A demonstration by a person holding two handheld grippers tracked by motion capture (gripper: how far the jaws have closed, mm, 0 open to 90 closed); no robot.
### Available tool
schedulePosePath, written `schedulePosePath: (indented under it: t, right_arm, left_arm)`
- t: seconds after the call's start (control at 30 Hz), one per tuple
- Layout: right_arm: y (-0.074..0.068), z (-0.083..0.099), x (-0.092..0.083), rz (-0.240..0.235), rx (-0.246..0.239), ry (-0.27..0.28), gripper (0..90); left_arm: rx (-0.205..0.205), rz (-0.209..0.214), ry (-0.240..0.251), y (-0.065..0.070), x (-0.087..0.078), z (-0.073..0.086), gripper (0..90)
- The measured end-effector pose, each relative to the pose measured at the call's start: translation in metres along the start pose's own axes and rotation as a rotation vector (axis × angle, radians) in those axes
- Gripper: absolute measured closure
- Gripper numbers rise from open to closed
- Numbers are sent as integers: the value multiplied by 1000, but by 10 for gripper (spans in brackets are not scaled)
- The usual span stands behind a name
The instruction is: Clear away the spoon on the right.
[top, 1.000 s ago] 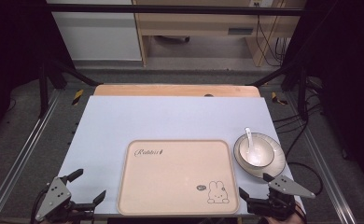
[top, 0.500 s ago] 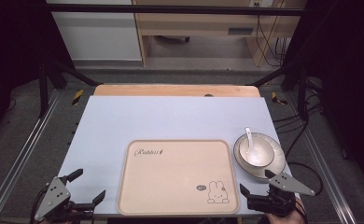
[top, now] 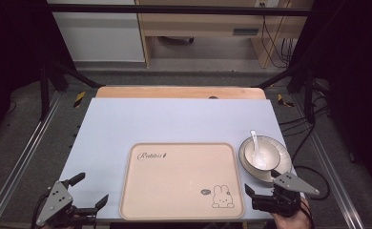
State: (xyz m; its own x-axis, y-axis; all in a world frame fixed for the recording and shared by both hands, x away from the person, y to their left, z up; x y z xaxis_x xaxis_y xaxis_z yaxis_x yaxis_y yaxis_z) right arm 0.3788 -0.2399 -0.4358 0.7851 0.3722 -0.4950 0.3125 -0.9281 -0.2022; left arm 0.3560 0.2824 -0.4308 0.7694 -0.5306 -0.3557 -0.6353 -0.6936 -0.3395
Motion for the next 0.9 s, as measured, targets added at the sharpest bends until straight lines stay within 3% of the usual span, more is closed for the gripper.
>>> schedulePosePath:
  t: [0.33, 0.9]
  right_arm:
    - [4, -5, 7, 3, -17, 5, 11]
    - [14, -15, 14, 8, -6, 1, 4]
  left_arm:
    - [-6, 2, 4, 0, 0, 0, 15]
    - [-5, 2, 2, 0, 0, 0, 15]
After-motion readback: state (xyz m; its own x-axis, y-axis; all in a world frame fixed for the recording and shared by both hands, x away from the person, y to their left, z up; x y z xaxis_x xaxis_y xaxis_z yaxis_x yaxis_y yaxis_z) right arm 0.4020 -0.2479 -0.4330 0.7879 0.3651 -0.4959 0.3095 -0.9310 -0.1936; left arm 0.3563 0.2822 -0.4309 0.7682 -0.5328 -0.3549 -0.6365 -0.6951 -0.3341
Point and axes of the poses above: each handheld gripper's, and its own axes: x roughly forward along the jaws, z roughly out of its underside, y roughly to its right, the point moved 4 cm from there along x, roughly forward along the jaws, and after that the axes turned 13 degrees about x, right-handed, at the moved point
